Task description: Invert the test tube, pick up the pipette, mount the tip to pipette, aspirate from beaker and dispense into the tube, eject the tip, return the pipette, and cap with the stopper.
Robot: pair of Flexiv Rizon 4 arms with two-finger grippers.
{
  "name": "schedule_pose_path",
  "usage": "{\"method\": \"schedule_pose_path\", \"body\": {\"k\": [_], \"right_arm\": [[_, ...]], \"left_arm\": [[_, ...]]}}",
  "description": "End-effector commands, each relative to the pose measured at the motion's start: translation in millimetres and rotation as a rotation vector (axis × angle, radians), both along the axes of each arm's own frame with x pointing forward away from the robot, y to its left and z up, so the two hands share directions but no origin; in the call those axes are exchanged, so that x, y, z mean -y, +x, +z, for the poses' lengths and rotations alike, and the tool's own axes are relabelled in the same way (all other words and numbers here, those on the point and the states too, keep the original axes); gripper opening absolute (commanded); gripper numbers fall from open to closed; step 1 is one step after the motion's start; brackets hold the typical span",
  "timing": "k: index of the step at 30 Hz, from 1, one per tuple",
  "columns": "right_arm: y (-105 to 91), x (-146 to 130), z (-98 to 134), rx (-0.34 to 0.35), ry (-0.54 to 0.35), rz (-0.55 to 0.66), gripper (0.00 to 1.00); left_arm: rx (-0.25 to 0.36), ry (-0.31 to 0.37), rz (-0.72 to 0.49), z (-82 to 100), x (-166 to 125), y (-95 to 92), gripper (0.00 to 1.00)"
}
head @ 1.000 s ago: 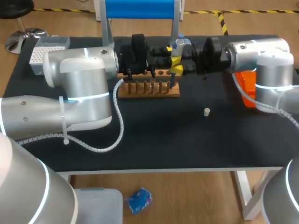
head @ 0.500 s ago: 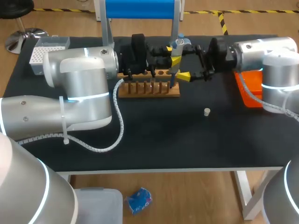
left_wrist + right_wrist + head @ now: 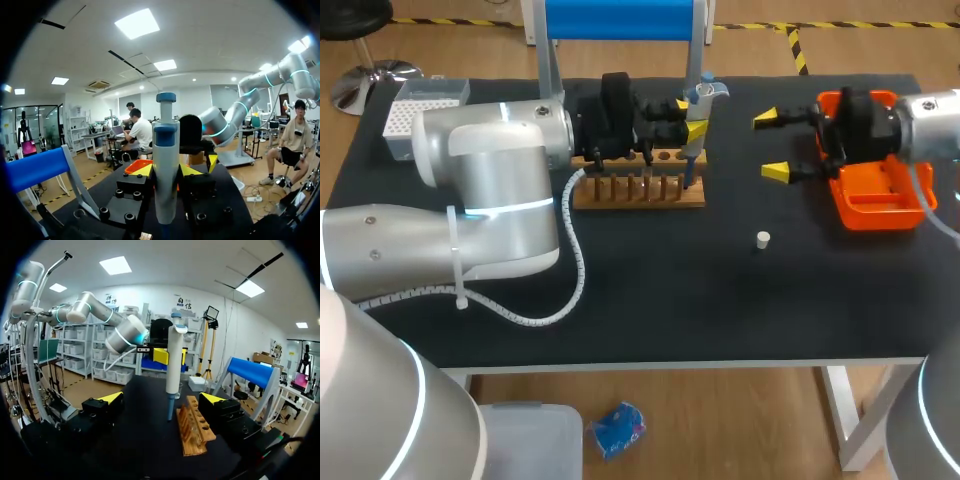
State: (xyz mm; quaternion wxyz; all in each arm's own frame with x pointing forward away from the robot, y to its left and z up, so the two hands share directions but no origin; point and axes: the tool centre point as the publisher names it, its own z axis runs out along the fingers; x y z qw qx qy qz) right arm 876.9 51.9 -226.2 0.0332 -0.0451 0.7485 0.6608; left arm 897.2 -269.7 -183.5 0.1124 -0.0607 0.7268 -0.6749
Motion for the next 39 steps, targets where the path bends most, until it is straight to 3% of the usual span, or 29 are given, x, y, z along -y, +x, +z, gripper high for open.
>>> {"method": "schedule_pose_path", "body": {"k": [1,6,12,25,33,39], "right_arm": [[-7.1,0,4,0.005,-0.019,-0.041,1.0],[-7.1,0,4,0.005,-0.019,-0.041,1.0],[-7.1,0,4,0.005,-0.019,-0.041,1.0],[-7.1,0,4,0.005,-0.019,-0.041,1.0],[-7.1,0,4,0.005,-0.019,-0.041,1.0],[-7.1,0,4,0.005,-0.019,-0.041,1.0]], "left_arm": [[0.002,-0.003,0.004,-0.9,1,-0.2,0.0],[0.002,-0.003,0.004,-0.9,1,-0.2,0.0],[0.032,0.014,-0.022,20.4,0,-2.5,0.0],[-0.002,0.061,0.082,40.6,-91,-6.3,0.0],[-0.048,0.054,0.251,27.7,-156,-18.5,0.0],[-0.048,0.054,0.251,27.7,-156,-18.5,0.0]]}}
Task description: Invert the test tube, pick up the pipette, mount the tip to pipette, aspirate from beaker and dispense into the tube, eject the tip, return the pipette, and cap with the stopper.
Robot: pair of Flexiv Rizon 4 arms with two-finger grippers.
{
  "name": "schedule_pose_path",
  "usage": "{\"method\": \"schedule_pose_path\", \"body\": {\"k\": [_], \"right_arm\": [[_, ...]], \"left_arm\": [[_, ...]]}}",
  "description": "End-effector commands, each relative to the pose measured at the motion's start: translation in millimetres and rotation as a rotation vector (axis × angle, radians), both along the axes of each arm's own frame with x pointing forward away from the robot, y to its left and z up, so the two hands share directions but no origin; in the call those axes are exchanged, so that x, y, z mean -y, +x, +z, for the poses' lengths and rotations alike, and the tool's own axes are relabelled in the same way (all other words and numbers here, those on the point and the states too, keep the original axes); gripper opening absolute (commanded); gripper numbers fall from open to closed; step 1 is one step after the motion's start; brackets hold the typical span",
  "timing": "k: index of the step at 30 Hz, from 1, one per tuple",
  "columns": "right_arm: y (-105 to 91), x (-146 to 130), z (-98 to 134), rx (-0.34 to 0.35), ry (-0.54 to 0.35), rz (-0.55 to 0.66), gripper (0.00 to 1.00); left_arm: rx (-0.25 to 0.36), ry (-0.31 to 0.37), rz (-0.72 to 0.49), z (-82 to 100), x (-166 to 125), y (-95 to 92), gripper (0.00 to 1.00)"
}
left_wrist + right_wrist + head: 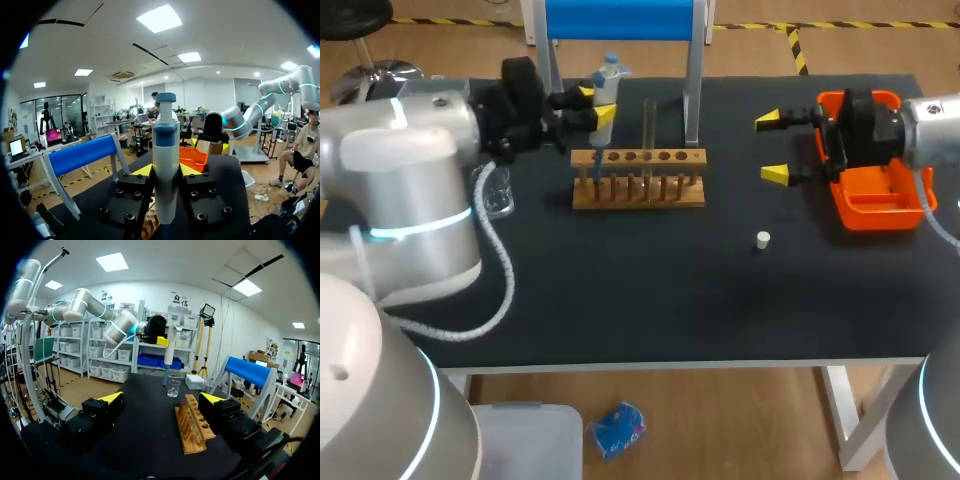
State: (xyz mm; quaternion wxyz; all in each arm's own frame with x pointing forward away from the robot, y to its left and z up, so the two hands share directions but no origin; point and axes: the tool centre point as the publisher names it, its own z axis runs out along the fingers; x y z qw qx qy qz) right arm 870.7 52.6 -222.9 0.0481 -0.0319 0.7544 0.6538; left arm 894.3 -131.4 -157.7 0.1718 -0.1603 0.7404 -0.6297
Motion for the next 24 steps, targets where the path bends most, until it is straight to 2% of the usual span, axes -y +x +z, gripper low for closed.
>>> {"method": "schedule_pose_path", "body": {"k": [1,11,14,19,24], "right_arm": [[-0.9,0,1,0.0,-0.003,-0.001,1.0],[-0.9,0,1,0.0,-0.003,-0.001,1.0],[-0.9,0,1,0.0,-0.003,-0.001,1.0],[-0.9,0,1,0.0,-0.003,-0.001,1.0],[-0.9,0,1,0.0,-0.003,-0.001,1.0]], "left_arm": [[0.011,-0.014,0.017,1.9,-18,-15.6,0.0],[0.011,-0.014,0.017,1.9,-18,-15.6,0.0],[-0.004,0.011,0.067,-3.1,-42,-3.4,0.0],[0.017,0.034,0.158,6.0,-90,13.8,0.0],[0.033,0.04,0.198,13.7,-106,22.5,0.0]]}}
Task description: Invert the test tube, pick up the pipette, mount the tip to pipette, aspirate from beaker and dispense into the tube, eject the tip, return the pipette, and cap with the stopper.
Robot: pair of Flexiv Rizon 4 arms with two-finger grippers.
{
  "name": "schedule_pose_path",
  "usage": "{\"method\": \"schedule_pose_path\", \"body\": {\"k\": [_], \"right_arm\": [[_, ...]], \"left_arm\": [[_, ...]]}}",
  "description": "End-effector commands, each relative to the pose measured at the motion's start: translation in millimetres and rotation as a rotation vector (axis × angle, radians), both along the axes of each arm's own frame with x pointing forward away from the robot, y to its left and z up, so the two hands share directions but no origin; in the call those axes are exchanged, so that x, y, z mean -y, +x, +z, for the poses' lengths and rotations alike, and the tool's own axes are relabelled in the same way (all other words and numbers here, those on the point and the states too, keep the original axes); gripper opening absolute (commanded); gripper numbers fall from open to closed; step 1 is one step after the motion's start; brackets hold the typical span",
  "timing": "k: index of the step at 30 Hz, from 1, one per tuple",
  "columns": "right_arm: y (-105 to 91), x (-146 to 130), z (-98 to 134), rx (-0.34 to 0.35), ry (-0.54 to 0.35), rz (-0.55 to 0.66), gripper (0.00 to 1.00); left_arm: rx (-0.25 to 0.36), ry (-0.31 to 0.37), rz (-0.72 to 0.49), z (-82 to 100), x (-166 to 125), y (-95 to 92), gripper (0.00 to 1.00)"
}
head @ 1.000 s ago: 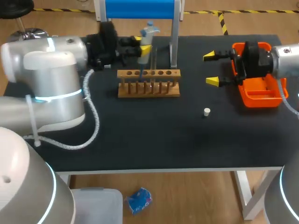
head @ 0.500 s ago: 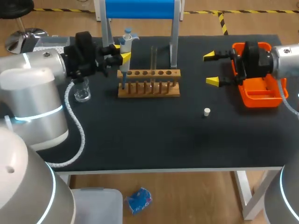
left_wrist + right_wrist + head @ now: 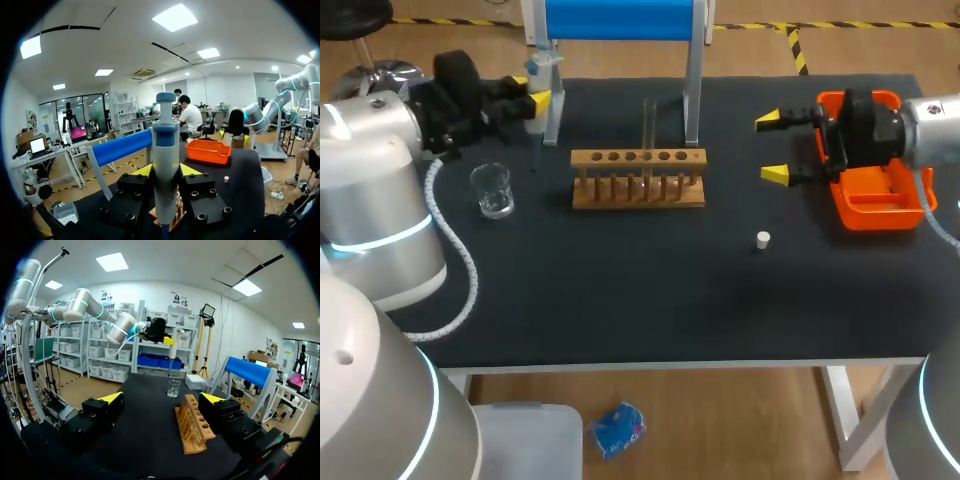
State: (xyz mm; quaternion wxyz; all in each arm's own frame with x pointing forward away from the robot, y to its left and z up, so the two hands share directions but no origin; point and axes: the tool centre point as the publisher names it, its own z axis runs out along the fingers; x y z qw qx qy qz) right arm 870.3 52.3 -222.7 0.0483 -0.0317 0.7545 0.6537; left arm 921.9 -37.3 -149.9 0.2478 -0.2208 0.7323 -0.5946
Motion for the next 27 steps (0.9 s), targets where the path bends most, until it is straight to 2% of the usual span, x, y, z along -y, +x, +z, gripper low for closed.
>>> {"method": "schedule_pose_path", "body": {"k": [1,13,14,18,23,27], "right_arm": [[-0.5,0,0,0.0,-0.003,0.0,1.0],[-0.5,0,0,0.0,-0.003,0.0,1.0],[0.8,-1,4,-0.012,-0.028,-0.008,1.0],[18.5,-10,24,-0.075,-0.108,-0.094,1.0],[52.3,-32,55,-0.056,-0.177,-0.132,1.0],[86.6,-50,75,-0.044,-0.193,-0.163,1.0]], "left_arm": [[0.007,-0.005,-0.002,6.1,-12,-4.8,0.0],[0.003,0.005,0.006,5.3,-11,-4.0,0.0],[0.003,0.005,0.006,5.3,-11,-4.0,0.0],[0.003,0.005,0.006,5.3,-11,-4.0,0.0],[0.003,0.005,0.006,5.3,-11,-4.0,0.0],[0.003,0.005,0.006,5.3,-11,-4.0,0.0]]}}
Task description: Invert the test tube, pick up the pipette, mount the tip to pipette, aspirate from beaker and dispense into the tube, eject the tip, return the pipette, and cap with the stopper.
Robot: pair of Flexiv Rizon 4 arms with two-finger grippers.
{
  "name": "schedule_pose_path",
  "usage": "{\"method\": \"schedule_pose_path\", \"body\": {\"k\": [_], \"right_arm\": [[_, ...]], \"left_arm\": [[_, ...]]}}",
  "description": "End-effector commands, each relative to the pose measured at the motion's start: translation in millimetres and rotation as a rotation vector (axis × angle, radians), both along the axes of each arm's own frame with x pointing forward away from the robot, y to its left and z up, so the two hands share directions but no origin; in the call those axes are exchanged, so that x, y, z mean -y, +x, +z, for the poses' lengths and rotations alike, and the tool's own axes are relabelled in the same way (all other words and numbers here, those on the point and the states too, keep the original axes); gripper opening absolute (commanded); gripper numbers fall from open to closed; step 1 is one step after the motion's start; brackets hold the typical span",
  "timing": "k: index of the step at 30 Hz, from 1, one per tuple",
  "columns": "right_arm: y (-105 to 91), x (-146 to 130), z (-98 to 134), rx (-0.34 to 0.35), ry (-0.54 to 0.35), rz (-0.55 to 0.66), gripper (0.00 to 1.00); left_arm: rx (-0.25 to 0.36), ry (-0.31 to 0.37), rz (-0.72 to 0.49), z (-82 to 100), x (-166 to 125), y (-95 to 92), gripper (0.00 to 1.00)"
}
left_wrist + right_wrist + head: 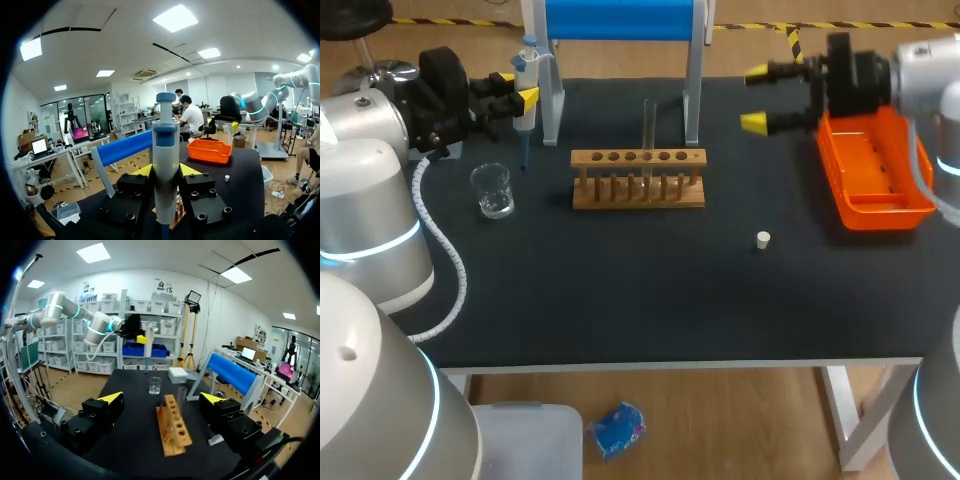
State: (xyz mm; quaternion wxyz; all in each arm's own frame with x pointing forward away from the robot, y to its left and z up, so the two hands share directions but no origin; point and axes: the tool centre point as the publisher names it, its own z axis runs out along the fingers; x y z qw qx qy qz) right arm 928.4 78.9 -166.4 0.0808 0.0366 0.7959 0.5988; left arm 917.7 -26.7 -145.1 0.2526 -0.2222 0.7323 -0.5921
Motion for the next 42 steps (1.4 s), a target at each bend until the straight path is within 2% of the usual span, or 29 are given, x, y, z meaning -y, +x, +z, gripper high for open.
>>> {"method": "schedule_pose_path", "body": {"k": [1,9,16,20,35,42], "right_arm": [[36.0,-29,23,-0.007,-0.065,-0.01,1.0],[87.4,-72,42,0.026,-0.119,-0.008,1.0],[126.4,-91,34,0.034,-0.141,-0.008,1.0],[142.7,-97,25,0.014,-0.157,-0.054,1.0],[154.1,-125,-10,0.009,-0.149,-0.107,1.0],[164.2,-128,-16,0.01,-0.158,-0.115,1.0]], "left_arm": [[-0.001,0.0,-0.003,0.6,-1,0.1,0.0],[-0.001,0.0,-0.003,0.6,-1,0.1,0.0],[-0.001,0.0,-0.003,0.6,-1,0.1,0.0],[-0.001,0.0,-0.003,0.6,-1,0.1,0.0],[-0.001,0.0,-0.003,0.6,-1,0.1,0.0],[-0.001,0.0,-0.003,0.6,-1,0.1,0.0]]}}
